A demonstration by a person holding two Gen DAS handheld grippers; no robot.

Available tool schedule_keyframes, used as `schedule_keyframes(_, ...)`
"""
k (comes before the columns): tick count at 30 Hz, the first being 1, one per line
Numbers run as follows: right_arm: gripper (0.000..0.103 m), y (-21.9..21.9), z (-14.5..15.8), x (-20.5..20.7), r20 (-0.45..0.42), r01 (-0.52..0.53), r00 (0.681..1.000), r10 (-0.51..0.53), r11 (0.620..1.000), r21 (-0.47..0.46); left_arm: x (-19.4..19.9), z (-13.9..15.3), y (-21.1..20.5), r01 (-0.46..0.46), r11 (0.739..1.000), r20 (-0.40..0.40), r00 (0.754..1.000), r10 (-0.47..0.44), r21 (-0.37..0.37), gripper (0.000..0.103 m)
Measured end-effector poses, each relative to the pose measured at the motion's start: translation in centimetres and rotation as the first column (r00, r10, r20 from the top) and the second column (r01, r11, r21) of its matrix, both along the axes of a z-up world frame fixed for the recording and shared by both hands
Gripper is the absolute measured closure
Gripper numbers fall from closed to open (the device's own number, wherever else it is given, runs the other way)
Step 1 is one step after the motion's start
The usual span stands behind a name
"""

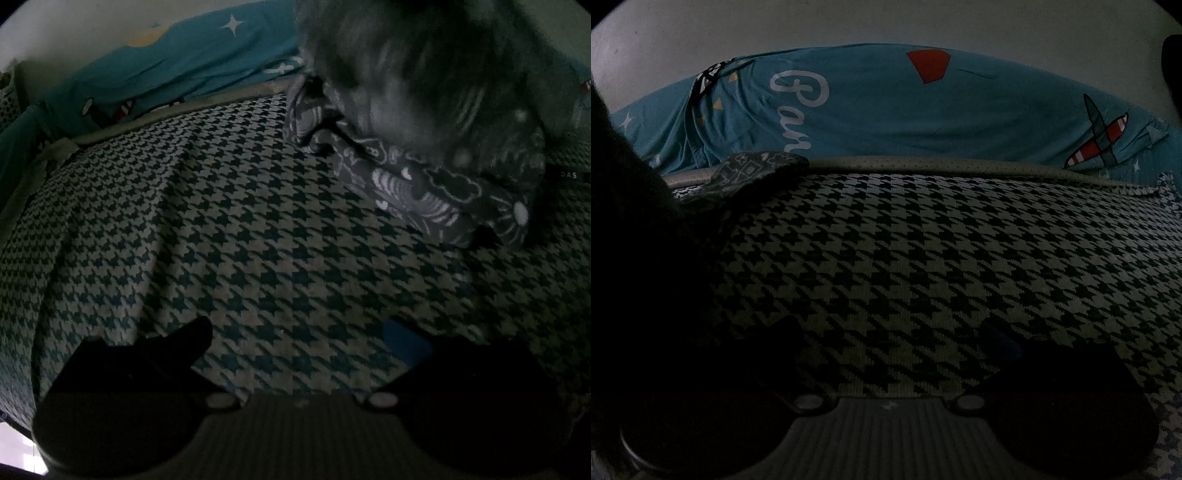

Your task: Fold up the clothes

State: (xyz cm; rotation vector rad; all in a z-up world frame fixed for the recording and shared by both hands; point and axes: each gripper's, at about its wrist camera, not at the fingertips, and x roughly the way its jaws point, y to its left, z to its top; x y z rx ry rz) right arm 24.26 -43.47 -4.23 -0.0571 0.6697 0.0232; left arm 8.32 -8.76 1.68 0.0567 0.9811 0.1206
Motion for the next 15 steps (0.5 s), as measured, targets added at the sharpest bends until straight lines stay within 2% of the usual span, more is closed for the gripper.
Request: schedule_keyframes(15,0.0,-0.01,0.0,0.03,-0.001,-0.002,1.0,0.002,1.0,0.001,-0.04,-0.13,-0.69,0.015,1.0,0.001,1.0,-0.015,0.009,0.0)
